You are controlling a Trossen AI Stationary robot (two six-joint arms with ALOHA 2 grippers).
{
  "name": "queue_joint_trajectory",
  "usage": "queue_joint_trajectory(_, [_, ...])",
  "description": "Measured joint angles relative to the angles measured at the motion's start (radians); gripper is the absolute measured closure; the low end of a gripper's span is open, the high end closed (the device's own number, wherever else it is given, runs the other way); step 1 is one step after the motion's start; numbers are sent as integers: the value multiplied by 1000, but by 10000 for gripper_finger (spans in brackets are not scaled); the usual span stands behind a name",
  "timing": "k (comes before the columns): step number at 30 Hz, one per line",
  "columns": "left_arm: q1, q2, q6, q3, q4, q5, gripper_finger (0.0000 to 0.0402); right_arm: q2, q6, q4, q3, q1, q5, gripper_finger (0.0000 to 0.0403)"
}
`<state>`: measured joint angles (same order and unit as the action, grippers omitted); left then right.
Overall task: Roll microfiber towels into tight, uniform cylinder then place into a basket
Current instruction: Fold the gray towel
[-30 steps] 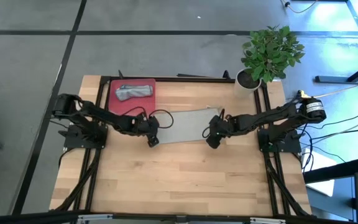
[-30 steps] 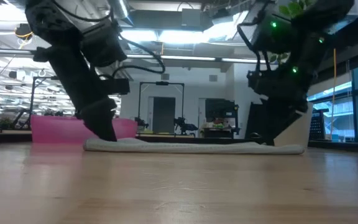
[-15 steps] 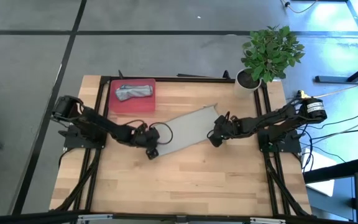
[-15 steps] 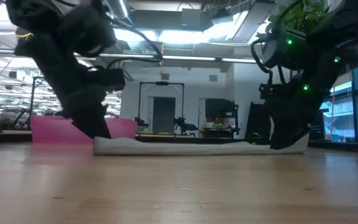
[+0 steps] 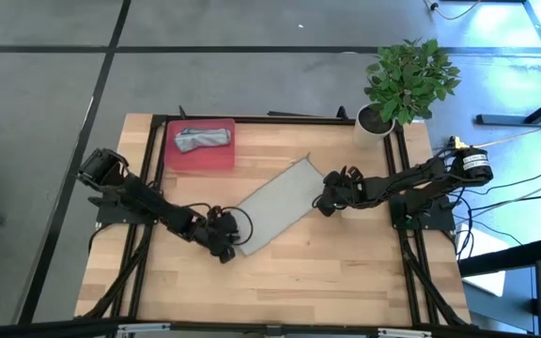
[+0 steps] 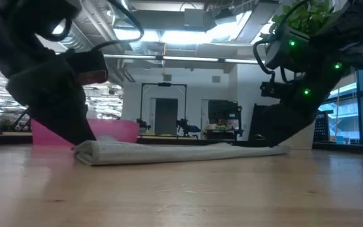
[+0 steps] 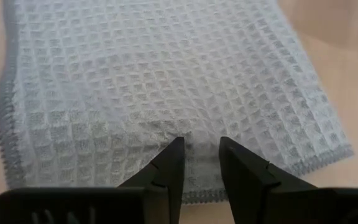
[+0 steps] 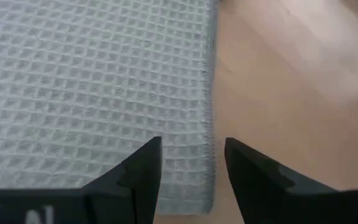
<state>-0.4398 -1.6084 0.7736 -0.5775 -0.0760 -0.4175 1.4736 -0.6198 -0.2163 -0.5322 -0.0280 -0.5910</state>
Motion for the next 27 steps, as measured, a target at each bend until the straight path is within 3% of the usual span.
queue_joint_trajectory(6, [-14, 19, -68, -49, -5, -31, 308, -28, 54, -8, -63, -42, 102, 226])
queue_joint_trajectory(14, [38, 70, -148, -62, 84, -185, 308, -36, 101, 19, -161, -136, 230, 226])
queue_joint_trajectory(27, [125, -61, -122, -63, 107, -142, 308, 25, -6, 30, -70, -152, 159, 226])
